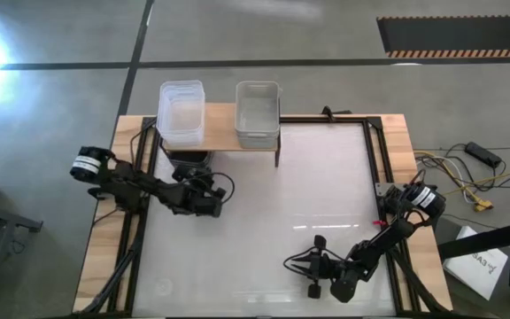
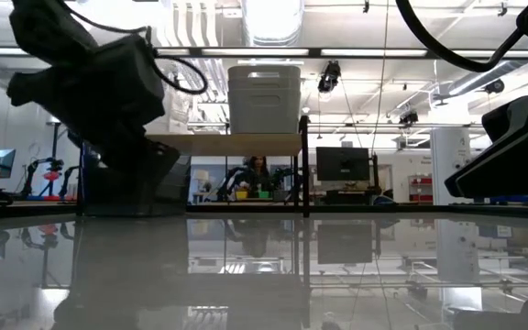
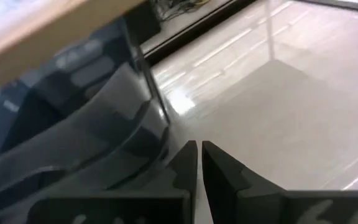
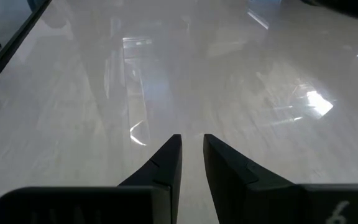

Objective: Stack baskets on shelf by color
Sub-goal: Put the stacked black bins under the shelf, then return to Home Position

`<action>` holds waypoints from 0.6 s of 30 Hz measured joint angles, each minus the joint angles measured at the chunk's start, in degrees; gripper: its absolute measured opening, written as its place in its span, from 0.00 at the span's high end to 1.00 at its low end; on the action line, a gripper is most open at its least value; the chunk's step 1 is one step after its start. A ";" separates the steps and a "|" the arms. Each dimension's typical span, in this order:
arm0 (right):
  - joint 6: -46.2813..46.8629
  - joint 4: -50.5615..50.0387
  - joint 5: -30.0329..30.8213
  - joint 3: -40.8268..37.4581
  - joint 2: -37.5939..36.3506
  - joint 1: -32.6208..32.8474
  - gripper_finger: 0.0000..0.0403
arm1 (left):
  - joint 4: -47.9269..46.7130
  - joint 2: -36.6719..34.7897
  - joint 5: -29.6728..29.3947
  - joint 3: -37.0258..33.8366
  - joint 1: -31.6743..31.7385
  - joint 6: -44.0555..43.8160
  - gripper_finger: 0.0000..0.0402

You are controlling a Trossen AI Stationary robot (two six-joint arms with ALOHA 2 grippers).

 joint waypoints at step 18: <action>5.80 -20.82 -1.98 -1.83 -15.56 6.99 0.94 | 0.18 -4.06 11.44 9.12 -20.11 5.86 0.98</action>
